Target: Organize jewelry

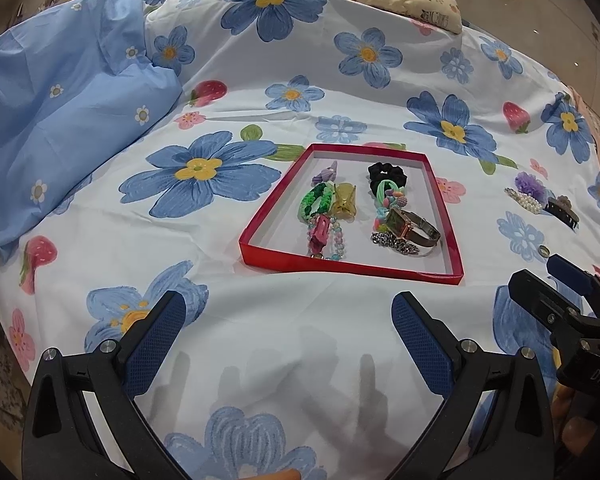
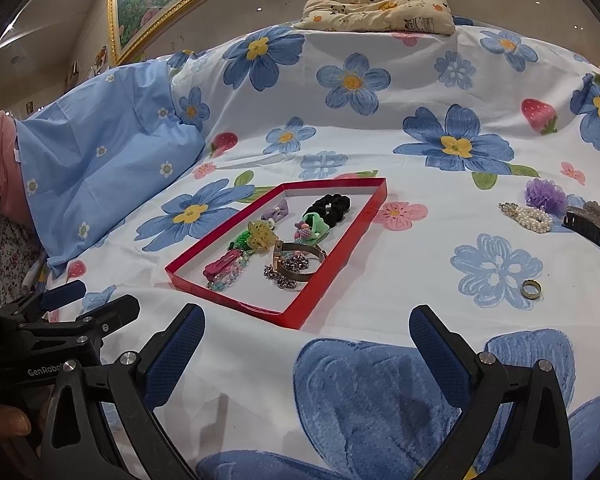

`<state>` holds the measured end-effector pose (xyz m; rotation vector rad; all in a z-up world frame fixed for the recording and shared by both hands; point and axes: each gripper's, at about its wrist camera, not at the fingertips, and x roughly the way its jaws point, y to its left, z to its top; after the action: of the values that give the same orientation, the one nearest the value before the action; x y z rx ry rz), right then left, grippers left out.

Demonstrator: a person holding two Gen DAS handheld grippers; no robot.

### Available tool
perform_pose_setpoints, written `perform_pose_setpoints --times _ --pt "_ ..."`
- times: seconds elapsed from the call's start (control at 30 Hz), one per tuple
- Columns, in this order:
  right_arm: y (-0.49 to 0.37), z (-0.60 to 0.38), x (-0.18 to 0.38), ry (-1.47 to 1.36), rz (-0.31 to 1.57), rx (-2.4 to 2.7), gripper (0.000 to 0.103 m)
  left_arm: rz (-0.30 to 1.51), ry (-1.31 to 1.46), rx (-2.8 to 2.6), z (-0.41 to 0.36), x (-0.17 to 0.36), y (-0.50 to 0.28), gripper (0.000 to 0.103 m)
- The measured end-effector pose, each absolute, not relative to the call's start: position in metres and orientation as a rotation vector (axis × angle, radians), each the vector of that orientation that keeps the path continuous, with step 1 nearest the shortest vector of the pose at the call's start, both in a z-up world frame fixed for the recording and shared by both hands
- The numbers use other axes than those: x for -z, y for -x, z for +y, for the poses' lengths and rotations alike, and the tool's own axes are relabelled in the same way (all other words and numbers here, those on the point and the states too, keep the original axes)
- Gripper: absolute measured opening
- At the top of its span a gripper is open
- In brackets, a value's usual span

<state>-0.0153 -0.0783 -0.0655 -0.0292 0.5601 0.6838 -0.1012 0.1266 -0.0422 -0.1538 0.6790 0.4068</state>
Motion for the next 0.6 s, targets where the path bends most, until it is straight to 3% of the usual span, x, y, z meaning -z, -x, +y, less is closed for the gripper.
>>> perform_pose_setpoints --times 0.6 --pt "0.0160 -0.0773 0.0628 0.032 0.561 -0.683 0.103 0.679 0.146 -0.404 0.1289 0.0420 0.1026 0.103"
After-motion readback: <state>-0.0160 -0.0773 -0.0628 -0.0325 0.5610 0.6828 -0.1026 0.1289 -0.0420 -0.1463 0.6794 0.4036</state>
